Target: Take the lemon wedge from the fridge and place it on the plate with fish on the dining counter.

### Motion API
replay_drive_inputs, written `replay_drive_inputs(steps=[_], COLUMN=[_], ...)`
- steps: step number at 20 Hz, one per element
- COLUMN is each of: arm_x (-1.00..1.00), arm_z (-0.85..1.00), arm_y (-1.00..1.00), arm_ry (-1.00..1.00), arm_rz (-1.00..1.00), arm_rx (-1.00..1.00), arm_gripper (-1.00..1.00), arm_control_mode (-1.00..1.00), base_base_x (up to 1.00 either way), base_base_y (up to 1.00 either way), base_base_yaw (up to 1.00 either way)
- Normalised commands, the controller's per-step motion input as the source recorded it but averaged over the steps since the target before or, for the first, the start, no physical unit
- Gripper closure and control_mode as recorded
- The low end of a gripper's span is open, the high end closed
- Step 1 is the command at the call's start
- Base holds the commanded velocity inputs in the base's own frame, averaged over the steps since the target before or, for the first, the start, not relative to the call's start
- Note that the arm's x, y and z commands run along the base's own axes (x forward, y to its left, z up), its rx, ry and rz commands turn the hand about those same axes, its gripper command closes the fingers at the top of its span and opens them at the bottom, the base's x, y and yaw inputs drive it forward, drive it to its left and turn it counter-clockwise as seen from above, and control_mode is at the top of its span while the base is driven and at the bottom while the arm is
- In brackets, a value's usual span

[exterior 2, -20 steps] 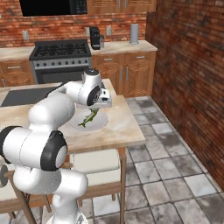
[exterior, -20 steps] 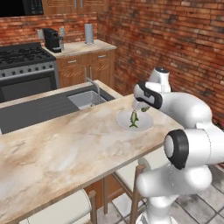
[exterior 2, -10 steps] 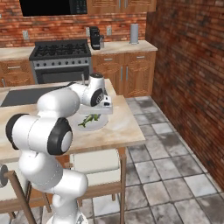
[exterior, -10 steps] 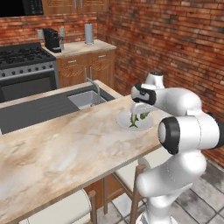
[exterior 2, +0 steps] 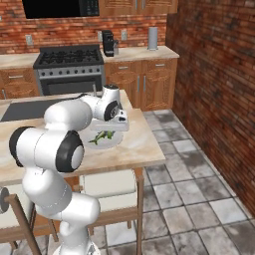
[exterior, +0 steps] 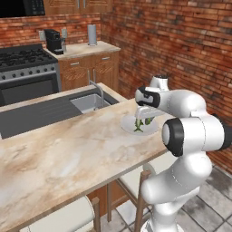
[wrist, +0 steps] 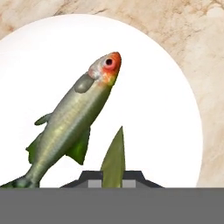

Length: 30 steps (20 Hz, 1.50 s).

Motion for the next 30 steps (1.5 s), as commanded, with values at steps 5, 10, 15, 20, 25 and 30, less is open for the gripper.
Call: replay_drive_inputs(steps=[5, 10, 15, 20, 25, 30], arm_x=[0.0, 0.0, 0.02, -0.02, -0.77, -1.0], arm_z=[-0.02, -0.05, 0.0, 0.35, 0.67, 0.1], arm_y=[0.09, 0.11, 0.03, 0.0, 0.11, 0.22], arm_ry=[0.0, 0.0, 0.0, -0.02, -0.13, -0.29], arm_rz=[0.0, 0.0, 0.0, -0.03, 0.0, 0.0], arm_rx=[0.0, 0.0, 0.0, 0.0, 0.0, 0.0], arm_gripper=[1.0, 1.0, -1.0, -1.0, -1.0, -1.0], arm_control_mode=[-1.0, -1.0, -1.0, -1.0, -1.0, -1.0], base_base_x=[0.0, 0.0, 0.0, 0.0, 0.0, 0.0], base_base_y=[0.0, 0.0, 0.0, 0.0, 0.0, 0.0], base_base_yaw=[0.0, 0.0, 0.0, 0.0, 0.0, 0.0])
